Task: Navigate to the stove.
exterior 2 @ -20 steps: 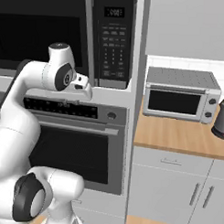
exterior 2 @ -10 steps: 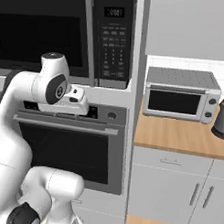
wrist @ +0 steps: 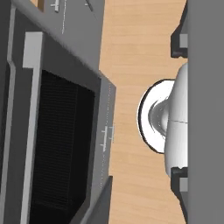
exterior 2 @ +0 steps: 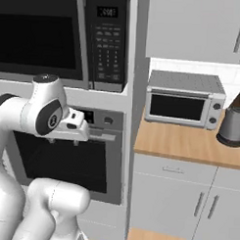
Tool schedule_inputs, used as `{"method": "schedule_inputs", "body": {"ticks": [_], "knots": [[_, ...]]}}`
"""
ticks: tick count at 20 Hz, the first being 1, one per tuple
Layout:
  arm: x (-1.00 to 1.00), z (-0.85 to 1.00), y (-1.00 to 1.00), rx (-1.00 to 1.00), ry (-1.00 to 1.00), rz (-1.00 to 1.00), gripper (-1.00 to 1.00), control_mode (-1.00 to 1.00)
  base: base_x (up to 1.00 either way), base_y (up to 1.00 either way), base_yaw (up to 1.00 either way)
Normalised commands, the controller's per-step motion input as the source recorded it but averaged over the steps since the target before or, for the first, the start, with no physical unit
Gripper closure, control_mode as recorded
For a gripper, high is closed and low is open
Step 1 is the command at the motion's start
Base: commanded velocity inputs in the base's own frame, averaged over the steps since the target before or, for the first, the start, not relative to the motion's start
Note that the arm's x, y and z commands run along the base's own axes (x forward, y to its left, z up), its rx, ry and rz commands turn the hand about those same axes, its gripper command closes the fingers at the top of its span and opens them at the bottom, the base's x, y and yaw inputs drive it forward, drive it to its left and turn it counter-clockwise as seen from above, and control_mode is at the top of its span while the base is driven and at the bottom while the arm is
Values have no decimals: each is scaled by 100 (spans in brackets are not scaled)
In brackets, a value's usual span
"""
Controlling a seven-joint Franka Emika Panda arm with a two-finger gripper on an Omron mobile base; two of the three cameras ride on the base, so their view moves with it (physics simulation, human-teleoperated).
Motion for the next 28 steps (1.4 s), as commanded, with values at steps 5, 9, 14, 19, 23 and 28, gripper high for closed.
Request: {"method": "schedule_inputs", "body": {"ticks": [5, 9, 14, 19, 23, 28], "knots": [[0, 0, 0, 0, 0, 0, -100, 100, -14, -100, 0], [0, 0, 0, 0, 0, 0, -100, 100, -3, -100, 0], [0, 0, 0, 0, 0, 0, -100, 100, 0, -100, 0], [0, 0, 0, 0, 0, 0, -100, 100, 0, -100, 0], [0, 0, 0, 0, 0, 0, -100, 100, 0, -100, 0], [0, 0, 0, 0, 0, 0, -100, 100, 0, -100, 0]]}}
